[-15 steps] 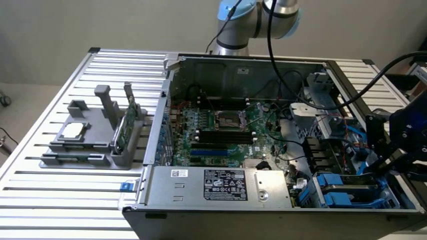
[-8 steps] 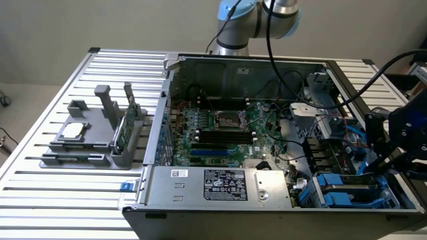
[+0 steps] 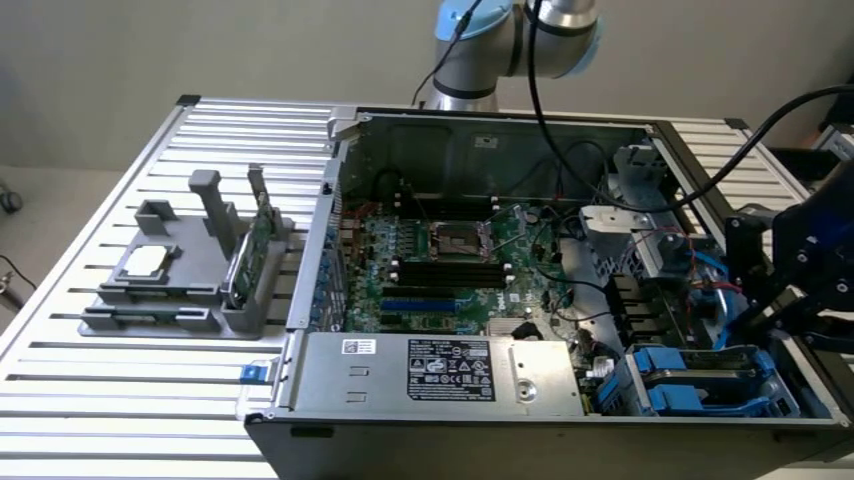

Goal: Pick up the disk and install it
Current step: 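Insert the first disk wire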

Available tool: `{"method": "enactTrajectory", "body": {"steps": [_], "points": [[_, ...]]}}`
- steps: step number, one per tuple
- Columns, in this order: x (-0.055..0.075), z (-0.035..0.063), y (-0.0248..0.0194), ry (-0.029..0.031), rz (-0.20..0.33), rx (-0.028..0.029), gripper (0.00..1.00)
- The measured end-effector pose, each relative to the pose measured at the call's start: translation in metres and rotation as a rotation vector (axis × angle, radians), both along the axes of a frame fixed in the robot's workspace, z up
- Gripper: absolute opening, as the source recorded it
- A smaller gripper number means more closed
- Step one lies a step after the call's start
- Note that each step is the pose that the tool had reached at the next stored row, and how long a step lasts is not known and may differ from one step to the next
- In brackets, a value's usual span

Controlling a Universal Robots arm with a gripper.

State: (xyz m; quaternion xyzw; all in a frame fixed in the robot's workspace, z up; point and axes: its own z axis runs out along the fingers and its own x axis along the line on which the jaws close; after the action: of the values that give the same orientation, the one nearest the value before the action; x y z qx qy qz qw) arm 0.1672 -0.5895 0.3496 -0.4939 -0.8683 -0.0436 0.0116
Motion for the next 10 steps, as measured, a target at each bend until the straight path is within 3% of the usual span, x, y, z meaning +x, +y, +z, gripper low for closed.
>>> {"method": "enactTrajectory", "body": {"steps": [4, 8, 10], "points": [[-0.0053, 0.0, 0.0, 0.0, -0.004, -0.0084, 0.16], [-0.0056, -0.0001, 0.0, 0.0012, -0.017, -0.0118, 0.16], [-0.0057, 0.0, 0.0, 0.0016, -0.026, -0.0162, 0.16]]}}
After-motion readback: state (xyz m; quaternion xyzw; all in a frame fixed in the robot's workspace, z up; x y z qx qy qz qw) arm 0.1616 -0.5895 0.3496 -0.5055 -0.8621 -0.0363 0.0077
